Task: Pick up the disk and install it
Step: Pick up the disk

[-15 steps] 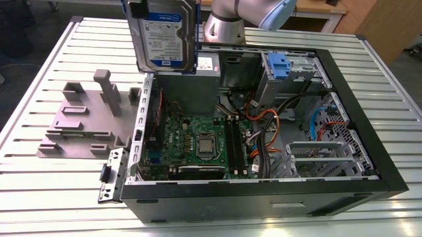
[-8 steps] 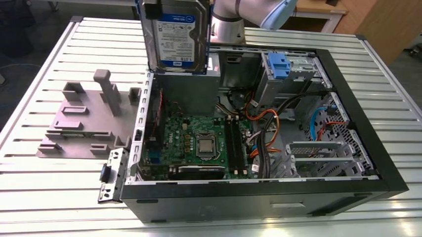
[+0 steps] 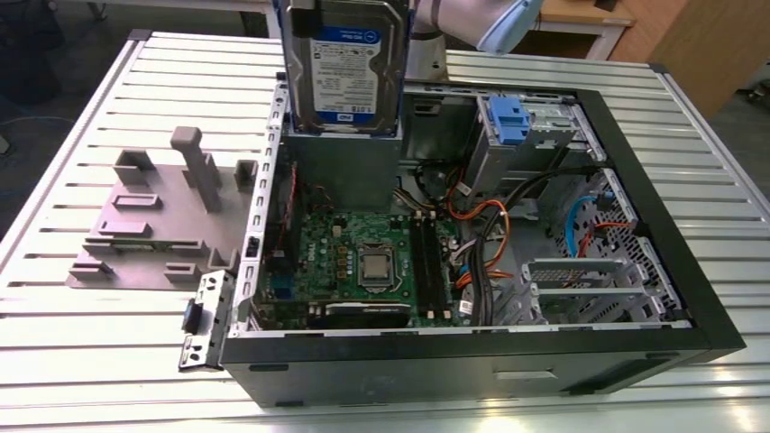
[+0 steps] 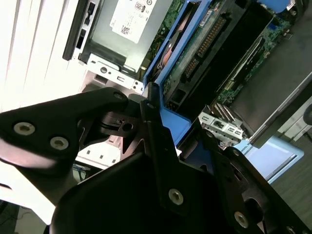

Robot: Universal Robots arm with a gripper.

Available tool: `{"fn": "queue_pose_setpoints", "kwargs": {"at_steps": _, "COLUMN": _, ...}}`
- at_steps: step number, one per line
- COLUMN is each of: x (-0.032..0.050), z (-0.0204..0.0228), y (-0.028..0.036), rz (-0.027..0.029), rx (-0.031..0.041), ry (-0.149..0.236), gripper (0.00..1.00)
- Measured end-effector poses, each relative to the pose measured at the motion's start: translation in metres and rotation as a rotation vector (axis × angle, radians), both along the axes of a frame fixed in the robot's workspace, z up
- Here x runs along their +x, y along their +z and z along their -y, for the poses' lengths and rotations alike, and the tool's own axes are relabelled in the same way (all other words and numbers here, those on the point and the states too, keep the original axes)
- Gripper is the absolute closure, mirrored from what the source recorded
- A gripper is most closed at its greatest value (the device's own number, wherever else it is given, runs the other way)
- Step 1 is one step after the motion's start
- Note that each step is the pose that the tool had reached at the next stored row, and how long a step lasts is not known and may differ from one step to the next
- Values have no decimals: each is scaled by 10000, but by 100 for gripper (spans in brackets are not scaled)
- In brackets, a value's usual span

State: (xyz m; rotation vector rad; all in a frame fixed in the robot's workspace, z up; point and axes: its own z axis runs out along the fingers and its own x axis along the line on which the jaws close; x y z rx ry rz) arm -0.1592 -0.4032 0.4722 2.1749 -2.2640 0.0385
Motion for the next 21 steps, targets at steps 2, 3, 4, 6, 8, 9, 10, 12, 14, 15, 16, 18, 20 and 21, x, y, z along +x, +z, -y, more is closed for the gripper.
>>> {"fn": "queue_pose_setpoints", "kwargs": {"at_steps": 2, "x": 50, "z": 2, "y": 0, "rz": -1, "rx": 0, "ry": 0, "gripper": 64}}
{"fn": "queue_pose_setpoints", "kwargs": {"at_steps": 3, "x": 75, "z": 2, "y": 0, "rz": 0, "rx": 0, "ry": 1, "gripper": 64}}
{"fn": "queue_pose_setpoints", "kwargs": {"at_steps": 4, "x": 101, "z": 3, "y": 0, "rz": -1, "rx": 0, "ry": 2, "gripper": 64}}
{"fn": "queue_pose_setpoints", "kwargs": {"at_steps": 6, "x": 153, "z": 5, "y": 0, "rz": -2, "rx": -1, "ry": 0, "gripper": 64}}
{"fn": "queue_pose_setpoints", "kwargs": {"at_steps": 8, "x": 203, "z": 7, "y": -1, "rz": -3, "rx": 0, "ry": 1, "gripper": 64}}
{"fn": "queue_pose_setpoints", "kwargs": {"at_steps": 9, "x": 225, "z": 8, "y": 0, "rz": -3, "rx": -1, "ry": 2, "gripper": 64}}
{"fn": "queue_pose_setpoints", "kwargs": {"at_steps": 10, "x": 244, "z": 9, "y": 0, "rz": -5, "rx": -1, "ry": 1, "gripper": 64}}
{"fn": "queue_pose_setpoints", "kwargs": {"at_steps": 12, "x": 281, "z": 13, "y": -1, "rz": -6, "rx": 0, "ry": 1, "gripper": 64}}
{"fn": "queue_pose_setpoints", "kwargs": {"at_steps": 14, "x": 309, "z": 20, "y": 0, "rz": -7, "rx": 0, "ry": 0, "gripper": 64}}
{"fn": "queue_pose_setpoints", "kwargs": {"at_steps": 15, "x": 320, "z": 25, "y": -1, "rz": -6, "rx": 1, "ry": 0, "gripper": 64}}
{"fn": "queue_pose_setpoints", "kwargs": {"at_steps": 16, "x": 329, "z": 33, "y": -1, "rz": -6, "rx": 1, "ry": 1, "gripper": 64}}
{"fn": "queue_pose_setpoints", "kwargs": {"at_steps": 18, "x": 340, "z": 60, "y": -1, "rz": -8, "rx": -1, "ry": 0, "gripper": 64}}
{"fn": "queue_pose_setpoints", "kwargs": {"at_steps": 20, "x": 347, "z": 92, "y": -2, "rz": -7, "rx": 0, "ry": -1, "gripper": 64}}
{"fn": "queue_pose_setpoints", "kwargs": {"at_steps": 21, "x": 351, "z": 109, "y": -2, "rz": -7, "rx": 0, "ry": -2, "gripper": 64}}
